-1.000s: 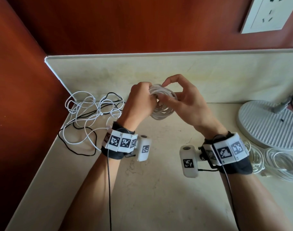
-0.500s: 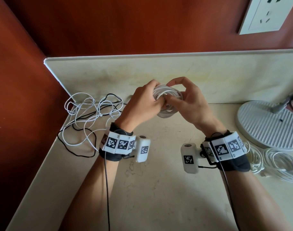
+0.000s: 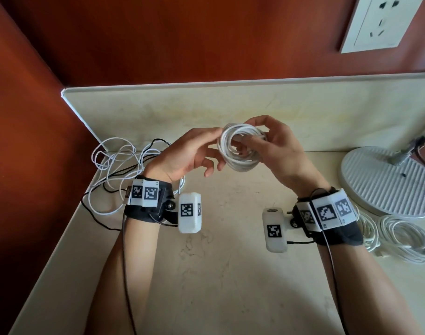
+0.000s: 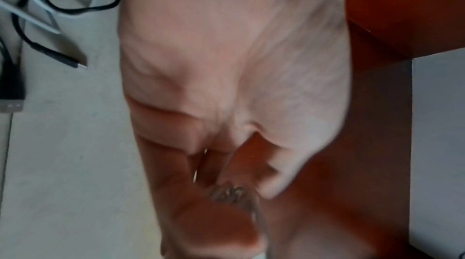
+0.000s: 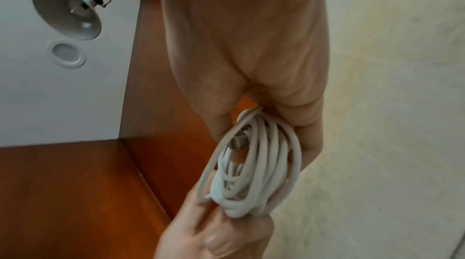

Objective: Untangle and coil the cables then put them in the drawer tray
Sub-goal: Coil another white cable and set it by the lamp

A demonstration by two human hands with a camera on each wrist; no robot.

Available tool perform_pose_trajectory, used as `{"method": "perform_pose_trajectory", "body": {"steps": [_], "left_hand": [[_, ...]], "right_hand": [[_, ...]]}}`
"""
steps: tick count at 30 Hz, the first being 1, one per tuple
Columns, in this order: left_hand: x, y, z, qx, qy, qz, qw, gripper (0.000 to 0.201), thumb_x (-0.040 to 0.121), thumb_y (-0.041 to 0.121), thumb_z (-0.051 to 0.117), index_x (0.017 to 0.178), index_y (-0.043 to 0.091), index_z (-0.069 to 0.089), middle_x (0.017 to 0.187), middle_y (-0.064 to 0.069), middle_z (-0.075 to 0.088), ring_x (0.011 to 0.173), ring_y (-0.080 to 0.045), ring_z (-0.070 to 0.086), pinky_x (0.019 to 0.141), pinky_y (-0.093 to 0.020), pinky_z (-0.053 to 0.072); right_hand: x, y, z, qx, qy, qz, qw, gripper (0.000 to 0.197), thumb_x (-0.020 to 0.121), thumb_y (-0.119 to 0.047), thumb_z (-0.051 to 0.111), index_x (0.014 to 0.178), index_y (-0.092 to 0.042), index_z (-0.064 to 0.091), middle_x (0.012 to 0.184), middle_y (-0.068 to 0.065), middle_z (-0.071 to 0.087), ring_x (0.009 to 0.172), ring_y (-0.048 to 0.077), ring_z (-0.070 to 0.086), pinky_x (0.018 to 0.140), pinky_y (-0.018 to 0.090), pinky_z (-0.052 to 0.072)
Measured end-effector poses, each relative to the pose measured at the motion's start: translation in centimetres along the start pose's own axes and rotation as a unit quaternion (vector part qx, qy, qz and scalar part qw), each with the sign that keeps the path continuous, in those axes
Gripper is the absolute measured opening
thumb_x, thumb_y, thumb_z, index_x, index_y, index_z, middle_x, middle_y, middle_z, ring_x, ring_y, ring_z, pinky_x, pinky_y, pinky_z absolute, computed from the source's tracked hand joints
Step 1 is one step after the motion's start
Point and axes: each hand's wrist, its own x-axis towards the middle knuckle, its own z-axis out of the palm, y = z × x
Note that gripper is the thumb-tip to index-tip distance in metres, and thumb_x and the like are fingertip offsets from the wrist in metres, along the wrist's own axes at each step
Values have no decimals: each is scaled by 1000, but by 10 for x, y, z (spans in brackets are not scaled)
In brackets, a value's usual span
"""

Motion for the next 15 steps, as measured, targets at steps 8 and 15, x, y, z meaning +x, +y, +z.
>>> {"method": "perform_pose_trajectory", "body": {"steps": [8,15], "left_hand": [[13,-15,15,-2,85,16,996,27,98,-4,54,124,-8,62,95,-13,65,71,-11,58,52,-20,43],[20,-13,24,81,150,49,984,22,93,-17,55,115,-18,59,92,-34,61,70,-26,55,54,-27,45]], "right_hand": [[0,-3,-5,182,-40,75,980,32,89,-5,65,121,2,61,107,27,56,83,30,65,76,37,57],[-3,1,1,215,-42,101,970,31,91,-3,72,119,1,60,108,31,65,91,43,69,79,48,61]]}}
